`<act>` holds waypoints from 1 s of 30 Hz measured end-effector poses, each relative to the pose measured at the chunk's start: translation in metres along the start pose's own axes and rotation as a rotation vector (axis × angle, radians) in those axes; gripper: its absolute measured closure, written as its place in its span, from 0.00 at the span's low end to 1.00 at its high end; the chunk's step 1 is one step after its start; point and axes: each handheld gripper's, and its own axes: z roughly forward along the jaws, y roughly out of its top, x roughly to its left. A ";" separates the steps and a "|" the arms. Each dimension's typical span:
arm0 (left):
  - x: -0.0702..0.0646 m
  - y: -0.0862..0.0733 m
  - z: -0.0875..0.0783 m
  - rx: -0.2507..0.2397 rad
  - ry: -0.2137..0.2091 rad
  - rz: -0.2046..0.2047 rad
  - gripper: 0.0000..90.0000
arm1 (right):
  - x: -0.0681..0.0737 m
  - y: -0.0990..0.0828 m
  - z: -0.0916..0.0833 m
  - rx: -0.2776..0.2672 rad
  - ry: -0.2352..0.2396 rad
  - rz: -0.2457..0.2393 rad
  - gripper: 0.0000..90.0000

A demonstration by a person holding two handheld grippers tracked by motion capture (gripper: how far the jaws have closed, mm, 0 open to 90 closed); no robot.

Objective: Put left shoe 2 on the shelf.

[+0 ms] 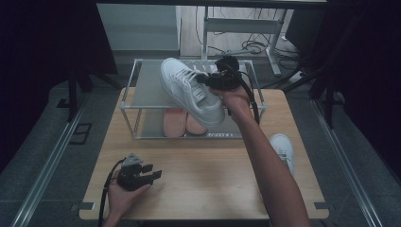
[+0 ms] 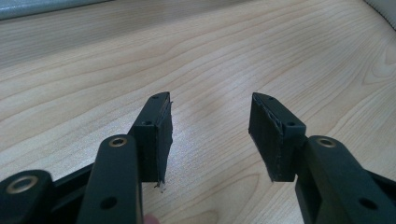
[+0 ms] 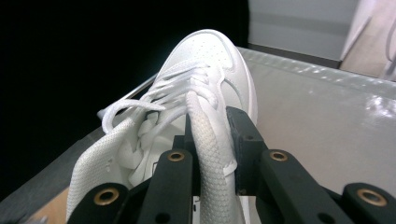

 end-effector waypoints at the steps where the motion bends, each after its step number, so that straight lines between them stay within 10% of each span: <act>1: 0.000 0.000 0.000 0.002 0.002 0.002 0.56 | -0.001 0.002 0.002 0.000 -0.009 0.007 0.90; 30: 0.004 -0.001 0.002 0.001 0.004 -0.007 0.56 | -0.045 0.033 0.087 -0.040 -0.256 0.287 0.89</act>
